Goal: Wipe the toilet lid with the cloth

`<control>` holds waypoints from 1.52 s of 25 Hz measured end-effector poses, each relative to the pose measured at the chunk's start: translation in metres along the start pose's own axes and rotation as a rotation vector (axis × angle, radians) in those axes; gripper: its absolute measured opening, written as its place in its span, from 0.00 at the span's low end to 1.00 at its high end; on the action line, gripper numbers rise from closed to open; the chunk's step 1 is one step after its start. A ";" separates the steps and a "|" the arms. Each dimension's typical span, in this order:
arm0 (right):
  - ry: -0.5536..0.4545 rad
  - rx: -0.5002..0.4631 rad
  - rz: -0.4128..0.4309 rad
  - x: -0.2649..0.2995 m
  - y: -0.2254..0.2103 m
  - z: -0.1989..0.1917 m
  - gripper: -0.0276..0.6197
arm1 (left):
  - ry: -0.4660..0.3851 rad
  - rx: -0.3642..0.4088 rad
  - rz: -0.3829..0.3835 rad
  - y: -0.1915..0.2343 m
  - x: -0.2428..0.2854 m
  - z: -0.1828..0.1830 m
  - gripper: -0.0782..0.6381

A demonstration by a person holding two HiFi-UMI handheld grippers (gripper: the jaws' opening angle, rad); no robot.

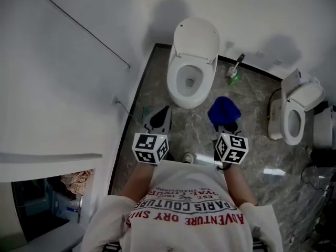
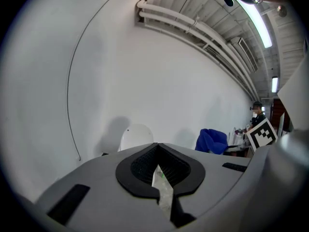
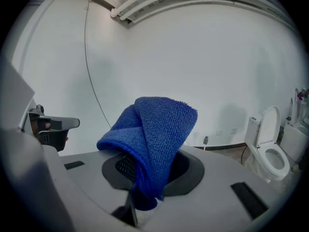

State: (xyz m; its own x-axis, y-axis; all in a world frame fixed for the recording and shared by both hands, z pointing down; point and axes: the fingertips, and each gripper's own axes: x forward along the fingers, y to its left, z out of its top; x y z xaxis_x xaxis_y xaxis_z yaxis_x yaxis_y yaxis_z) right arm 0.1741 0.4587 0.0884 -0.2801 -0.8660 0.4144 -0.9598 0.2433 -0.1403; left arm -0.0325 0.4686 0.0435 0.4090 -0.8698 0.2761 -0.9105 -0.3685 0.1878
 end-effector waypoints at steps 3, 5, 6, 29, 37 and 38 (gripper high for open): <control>0.026 0.016 0.017 0.023 -0.018 0.005 0.18 | 0.027 0.069 0.029 -0.003 0.025 0.004 0.12; 0.034 0.010 0.033 0.040 -0.021 0.010 0.18 | 0.023 0.088 0.038 0.000 0.042 0.011 0.12; 0.035 0.007 0.038 0.049 -0.022 0.012 0.18 | 0.019 0.087 0.038 0.003 0.051 0.014 0.12; 0.072 0.048 -0.180 0.393 -0.070 0.116 0.18 | 0.095 0.035 -0.189 0.225 0.411 0.087 0.12; 0.087 0.042 -0.177 0.513 -0.061 0.131 0.18 | 0.156 -0.020 -0.218 0.280 0.505 0.071 0.12; 0.086 0.027 -0.168 0.525 -0.062 0.134 0.18 | 0.145 -0.037 -0.218 0.282 0.513 0.070 0.12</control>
State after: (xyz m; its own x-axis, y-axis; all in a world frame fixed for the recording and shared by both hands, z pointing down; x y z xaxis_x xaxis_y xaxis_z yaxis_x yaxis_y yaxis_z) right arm 0.0891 -0.0694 0.1946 -0.1182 -0.8526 0.5090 -0.9925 0.0858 -0.0869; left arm -0.0838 -0.1049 0.1723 0.6025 -0.7139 0.3570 -0.7979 -0.5277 0.2914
